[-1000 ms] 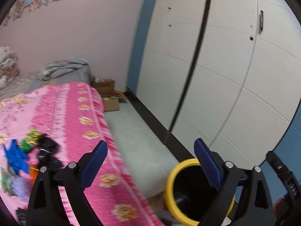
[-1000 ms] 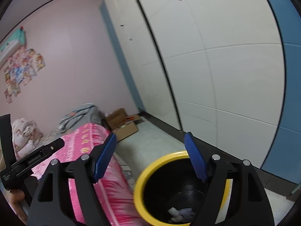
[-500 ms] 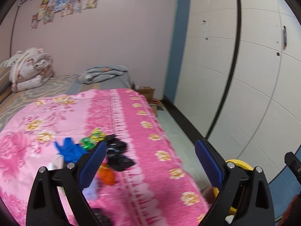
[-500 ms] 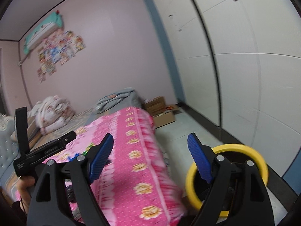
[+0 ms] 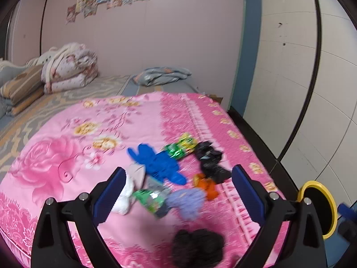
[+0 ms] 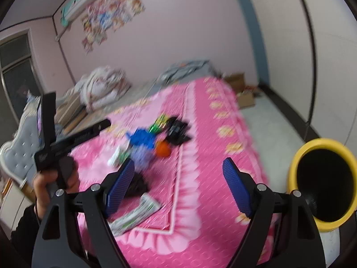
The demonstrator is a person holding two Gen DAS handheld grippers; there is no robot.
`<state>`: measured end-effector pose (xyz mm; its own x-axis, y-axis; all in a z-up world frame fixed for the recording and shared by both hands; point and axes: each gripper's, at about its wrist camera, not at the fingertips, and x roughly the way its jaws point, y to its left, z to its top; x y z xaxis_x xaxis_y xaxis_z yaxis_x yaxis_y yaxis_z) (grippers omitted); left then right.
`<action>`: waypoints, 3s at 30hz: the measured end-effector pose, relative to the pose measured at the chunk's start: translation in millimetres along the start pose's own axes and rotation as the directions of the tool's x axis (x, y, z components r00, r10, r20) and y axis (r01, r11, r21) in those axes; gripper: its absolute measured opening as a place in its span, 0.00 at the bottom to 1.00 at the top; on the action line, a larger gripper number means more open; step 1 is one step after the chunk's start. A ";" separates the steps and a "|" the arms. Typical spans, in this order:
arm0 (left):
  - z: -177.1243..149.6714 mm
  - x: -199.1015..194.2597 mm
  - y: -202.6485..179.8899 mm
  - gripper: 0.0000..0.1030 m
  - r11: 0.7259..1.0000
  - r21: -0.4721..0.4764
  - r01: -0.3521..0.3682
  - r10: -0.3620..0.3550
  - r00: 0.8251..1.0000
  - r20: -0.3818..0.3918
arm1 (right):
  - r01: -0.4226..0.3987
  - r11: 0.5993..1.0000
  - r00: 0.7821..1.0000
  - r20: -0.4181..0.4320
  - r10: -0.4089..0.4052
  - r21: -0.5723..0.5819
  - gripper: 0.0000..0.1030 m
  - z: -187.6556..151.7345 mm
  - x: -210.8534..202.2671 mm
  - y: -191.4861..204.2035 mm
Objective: Collect trash
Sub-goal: 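Grasp the white tissue bundle with the left tool while the right tool grasps the tube packet, then carry the tissue bundle and tube packet in both tools to the yellow bin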
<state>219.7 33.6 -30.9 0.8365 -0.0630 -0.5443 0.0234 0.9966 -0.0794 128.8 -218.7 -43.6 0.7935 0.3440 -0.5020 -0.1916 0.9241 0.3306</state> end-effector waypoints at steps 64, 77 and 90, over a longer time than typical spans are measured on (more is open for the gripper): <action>-51.4 94.3 110.7 0.26 0.985 -0.174 0.001 -0.026 0.989 -0.146 | -0.021 0.966 0.968 -0.246 -0.045 -0.259 0.19 -66.2 122.4 58.6; -13.9 22.1 85.4 0.26 0.991 -0.129 0.025 -0.030 0.999 -0.034 | 0.043 0.966 0.997 -0.048 -0.057 -0.256 0.19 -9.8 65.9 62.7; 24.1 -42.5 36.0 0.26 0.997 -0.066 0.049 -0.044 0.997 0.067 | 0.114 0.974 0.981 0.179 -0.079 -0.195 0.19 55.5 -10.5 46.6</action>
<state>198.2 73.4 9.5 0.8693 -0.1036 -0.4834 0.0283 0.9866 -0.1606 143.6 -188.5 21.5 0.8966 0.2346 -0.3756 -0.2087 0.9719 0.1089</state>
